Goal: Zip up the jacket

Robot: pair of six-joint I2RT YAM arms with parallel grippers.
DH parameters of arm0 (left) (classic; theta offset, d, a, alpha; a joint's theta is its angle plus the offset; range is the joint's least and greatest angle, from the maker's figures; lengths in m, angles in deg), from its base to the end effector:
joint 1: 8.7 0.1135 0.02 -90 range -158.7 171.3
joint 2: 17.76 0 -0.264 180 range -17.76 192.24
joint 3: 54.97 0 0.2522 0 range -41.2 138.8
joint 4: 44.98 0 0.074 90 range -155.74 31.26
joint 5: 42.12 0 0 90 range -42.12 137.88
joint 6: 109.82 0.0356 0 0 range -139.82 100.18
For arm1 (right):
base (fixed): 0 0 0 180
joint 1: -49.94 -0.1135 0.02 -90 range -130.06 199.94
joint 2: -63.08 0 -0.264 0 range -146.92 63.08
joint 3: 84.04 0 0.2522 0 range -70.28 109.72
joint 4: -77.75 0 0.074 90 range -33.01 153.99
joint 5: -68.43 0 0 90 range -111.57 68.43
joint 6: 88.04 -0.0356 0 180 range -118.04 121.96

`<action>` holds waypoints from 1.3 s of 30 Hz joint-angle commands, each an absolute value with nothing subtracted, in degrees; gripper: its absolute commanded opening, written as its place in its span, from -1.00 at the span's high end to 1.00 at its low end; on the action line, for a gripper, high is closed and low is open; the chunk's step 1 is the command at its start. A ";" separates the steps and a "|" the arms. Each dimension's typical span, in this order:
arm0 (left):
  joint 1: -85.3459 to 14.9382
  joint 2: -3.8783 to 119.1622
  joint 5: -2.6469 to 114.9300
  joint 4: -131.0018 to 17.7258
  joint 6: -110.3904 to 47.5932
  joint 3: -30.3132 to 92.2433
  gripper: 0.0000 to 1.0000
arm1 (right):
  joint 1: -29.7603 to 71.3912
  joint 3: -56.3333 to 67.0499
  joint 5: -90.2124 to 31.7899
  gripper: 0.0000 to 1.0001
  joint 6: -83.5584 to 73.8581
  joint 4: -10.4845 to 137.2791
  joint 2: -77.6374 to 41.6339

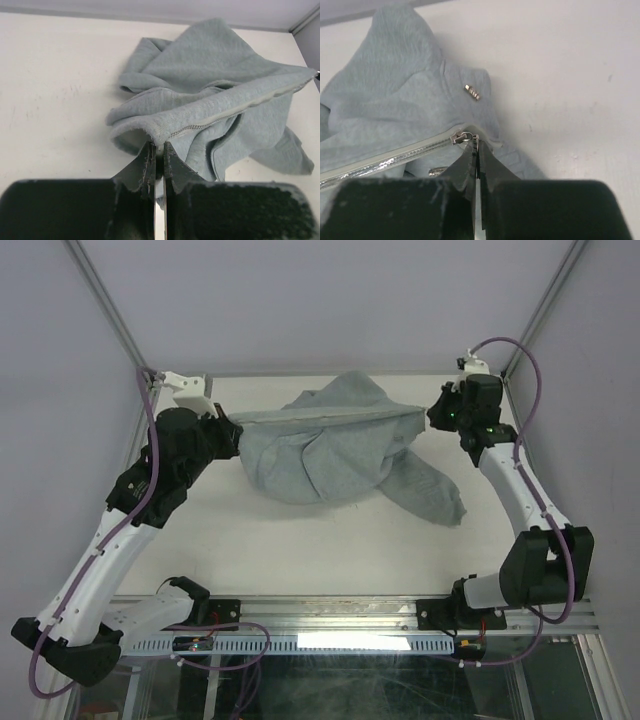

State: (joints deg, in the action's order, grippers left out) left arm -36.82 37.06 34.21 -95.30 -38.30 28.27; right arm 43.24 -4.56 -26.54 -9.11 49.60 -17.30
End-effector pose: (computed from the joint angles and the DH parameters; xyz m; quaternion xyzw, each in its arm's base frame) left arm 0.1719 -0.0823 0.4088 0.0027 0.8254 -0.1293 0.5496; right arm 0.3212 0.0408 0.3167 0.0109 0.8613 0.1152 0.4948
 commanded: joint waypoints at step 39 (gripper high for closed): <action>-33.84 0.64 23.85 -87.45 -36.94 11.33 -0.89 | 59.11 -27.81 -27.71 -0.97 -13.19 42.41 45.17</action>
State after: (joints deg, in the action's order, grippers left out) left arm -34.46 4.21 27.46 -91.95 -40.00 10.11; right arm 61.58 -25.09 -34.24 -13.56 40.00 39.16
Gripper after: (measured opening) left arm 0.903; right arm 0.908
